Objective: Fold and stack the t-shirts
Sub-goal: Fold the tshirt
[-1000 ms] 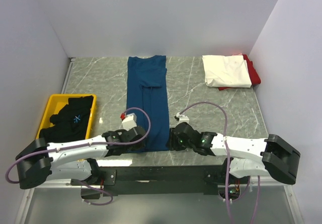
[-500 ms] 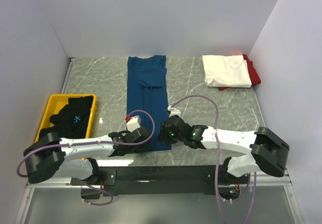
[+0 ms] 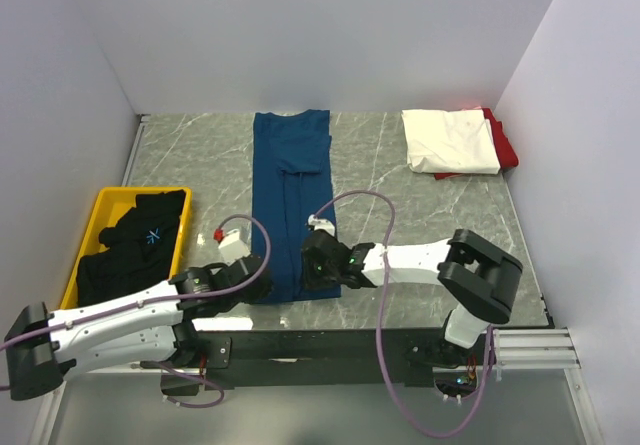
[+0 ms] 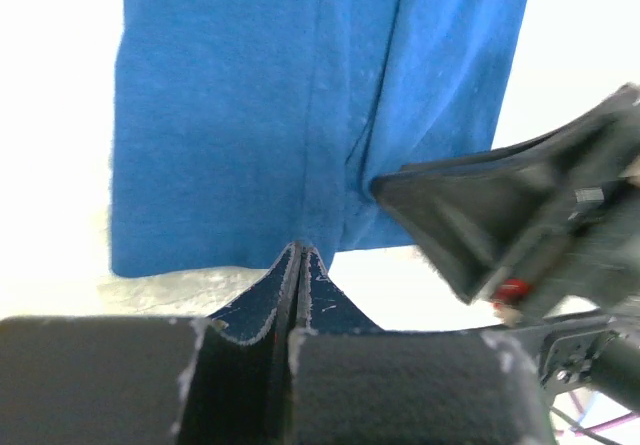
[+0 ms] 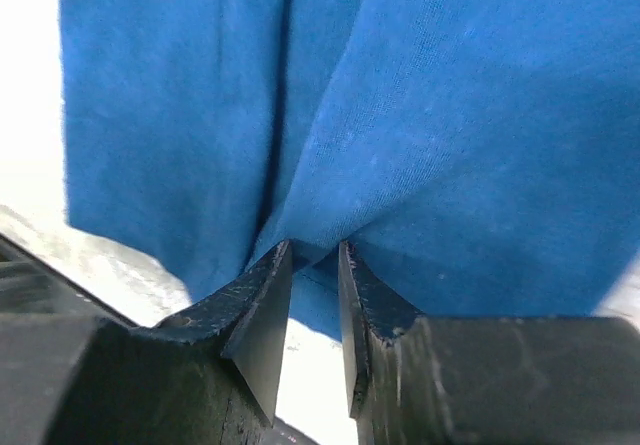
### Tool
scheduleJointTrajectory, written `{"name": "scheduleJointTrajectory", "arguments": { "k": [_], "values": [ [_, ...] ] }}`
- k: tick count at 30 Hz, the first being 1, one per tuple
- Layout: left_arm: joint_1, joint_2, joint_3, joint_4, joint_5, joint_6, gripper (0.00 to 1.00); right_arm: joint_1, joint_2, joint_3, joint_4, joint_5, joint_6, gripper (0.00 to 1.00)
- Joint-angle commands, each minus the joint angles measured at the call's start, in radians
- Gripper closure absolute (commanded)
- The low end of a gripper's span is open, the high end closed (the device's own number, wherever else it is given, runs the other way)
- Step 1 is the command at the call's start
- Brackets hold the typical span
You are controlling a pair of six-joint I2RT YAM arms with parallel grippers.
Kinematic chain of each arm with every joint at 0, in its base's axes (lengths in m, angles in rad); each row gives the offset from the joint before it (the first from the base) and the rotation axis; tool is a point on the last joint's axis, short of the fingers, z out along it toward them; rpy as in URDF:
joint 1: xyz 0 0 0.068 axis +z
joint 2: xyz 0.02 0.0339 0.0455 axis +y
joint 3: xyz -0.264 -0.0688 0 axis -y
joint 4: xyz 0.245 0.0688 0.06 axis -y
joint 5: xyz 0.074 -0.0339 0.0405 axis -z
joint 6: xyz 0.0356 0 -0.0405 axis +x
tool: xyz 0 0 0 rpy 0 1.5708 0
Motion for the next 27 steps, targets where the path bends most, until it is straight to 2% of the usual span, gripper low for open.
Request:
{"name": "scheduleJointTrajectory", "arguments": {
  "k": [1, 5, 6, 8, 11, 17, 19, 27],
  "values": [
    [0.000, -0.066, -0.015, -0.098, -0.071, -0.089, 0.96, 0.027, 0.048, 0.034, 0.014, -0.006, -0.004, 0.67],
    [0.003, -0.121, -0.029, -0.187, -0.099, -0.155, 0.88, 0.036, 0.053, 0.008, -0.007, -0.009, -0.013, 0.63],
    [0.003, -0.133, -0.035, -0.198, -0.102, -0.182, 0.83, 0.038, 0.048, 0.007, -0.016, -0.009, -0.018, 0.61],
    [0.006, -0.170, -0.054, -0.212, -0.105, -0.196, 0.76, 0.043, 0.024, -0.004, -0.024, -0.007, -0.027, 0.51],
    [0.011, -0.229, -0.089, -0.221, -0.100, -0.221, 0.63, 0.043, -0.045, -0.030, -0.027, -0.011, -0.021, 0.43],
    [0.020, -0.308, -0.153, -0.212, -0.071, -0.235, 0.57, -0.032, -0.263, -0.148, -0.016, -0.053, 0.009, 0.44],
    [0.025, -0.305, -0.178, -0.174, -0.050, -0.227, 0.50, -0.077, -0.349, -0.204, -0.016, -0.060, 0.019, 0.44],
    [0.032, -0.235, -0.221, -0.149, -0.030, -0.293, 0.60, -0.189, -0.527, -0.390, 0.025, -0.147, 0.042, 0.47]
  ]
}}
